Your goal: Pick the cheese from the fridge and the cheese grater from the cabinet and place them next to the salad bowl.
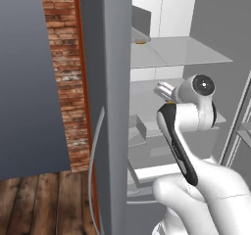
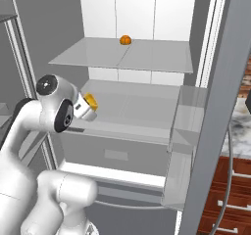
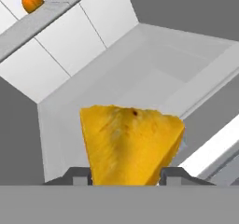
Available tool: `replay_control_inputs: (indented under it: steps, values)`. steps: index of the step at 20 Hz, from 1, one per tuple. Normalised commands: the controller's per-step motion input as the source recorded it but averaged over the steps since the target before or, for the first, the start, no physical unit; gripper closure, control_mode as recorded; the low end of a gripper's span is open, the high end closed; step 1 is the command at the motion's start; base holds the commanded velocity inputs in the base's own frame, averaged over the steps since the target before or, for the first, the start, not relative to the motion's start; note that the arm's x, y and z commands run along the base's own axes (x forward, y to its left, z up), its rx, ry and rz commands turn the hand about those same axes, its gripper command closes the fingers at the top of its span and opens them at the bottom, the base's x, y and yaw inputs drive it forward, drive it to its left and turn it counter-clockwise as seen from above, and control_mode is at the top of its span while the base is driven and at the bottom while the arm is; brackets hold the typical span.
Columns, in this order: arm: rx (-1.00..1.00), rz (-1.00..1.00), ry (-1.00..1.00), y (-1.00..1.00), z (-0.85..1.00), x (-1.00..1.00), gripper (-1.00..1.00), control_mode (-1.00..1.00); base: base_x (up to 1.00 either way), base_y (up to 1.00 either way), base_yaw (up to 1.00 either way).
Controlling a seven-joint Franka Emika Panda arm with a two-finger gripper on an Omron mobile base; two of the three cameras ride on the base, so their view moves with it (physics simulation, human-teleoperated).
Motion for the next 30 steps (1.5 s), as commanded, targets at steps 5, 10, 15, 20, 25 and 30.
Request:
replay_control_inputs:
  steps: [5, 10, 15, 20, 25, 30]
  values:
    - [0.00, 0.11, 0.18, -0.13, 0.14, -0.93, 1.00, -1.00, 0.00, 0.00, 0.00]
    - [0.04, 0.31, -0.06, -0.28, 0.00, -0.87, 1.00, -1.00, 0.00, 0.00, 0.00]
    - [-0.11, 0.30, -0.05, -0.14, 0.09, -0.57, 1.00, -1.00, 0.00, 0.00, 0.00]
    - [-0.29, 0.15, -0.22, 0.00, 0.20, -0.66, 1.00, -1.00, 0.00, 0.00, 0.00]
    - [-0.18, 0.14, -0.22, 0.00, 0.14, -0.45, 1.00, -1.00, 0.00, 0.00, 0.00]
    - [-0.01, 0.15, -0.21, 0.01, 0.00, -0.25, 1.00, -1.00, 0.00, 0.00, 0.00]
